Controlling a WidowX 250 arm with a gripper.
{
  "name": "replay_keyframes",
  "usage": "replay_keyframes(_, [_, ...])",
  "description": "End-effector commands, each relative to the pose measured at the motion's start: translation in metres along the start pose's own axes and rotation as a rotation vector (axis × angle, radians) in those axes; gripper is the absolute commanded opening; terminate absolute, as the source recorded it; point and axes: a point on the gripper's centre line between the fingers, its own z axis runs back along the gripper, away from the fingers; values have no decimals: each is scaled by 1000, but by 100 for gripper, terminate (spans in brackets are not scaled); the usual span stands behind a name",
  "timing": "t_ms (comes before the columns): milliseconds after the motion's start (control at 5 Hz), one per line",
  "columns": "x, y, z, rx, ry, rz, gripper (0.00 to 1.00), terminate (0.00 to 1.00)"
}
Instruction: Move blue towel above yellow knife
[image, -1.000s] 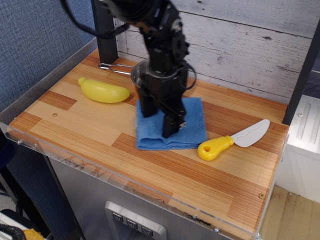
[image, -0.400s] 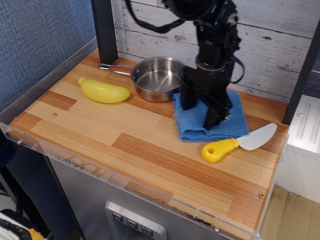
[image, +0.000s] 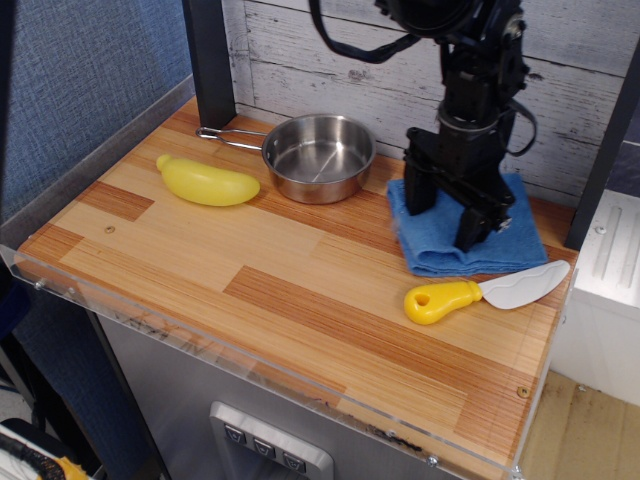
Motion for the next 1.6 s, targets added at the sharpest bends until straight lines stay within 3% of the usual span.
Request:
replay_keyframes(0, [3,-14,10,-14,2,10,100,0])
replay_keyframes(800, [10,-8,96,0,-153,43,100,0])
replay_keyframes(1000, [4,-2,129,-24,-216,80,100,0])
replay_keyframes(1200, [-9,6,165,6,-268,121,100,0])
replay_keyframes(1400, [-21,13,187,-8,-307,160,100,0])
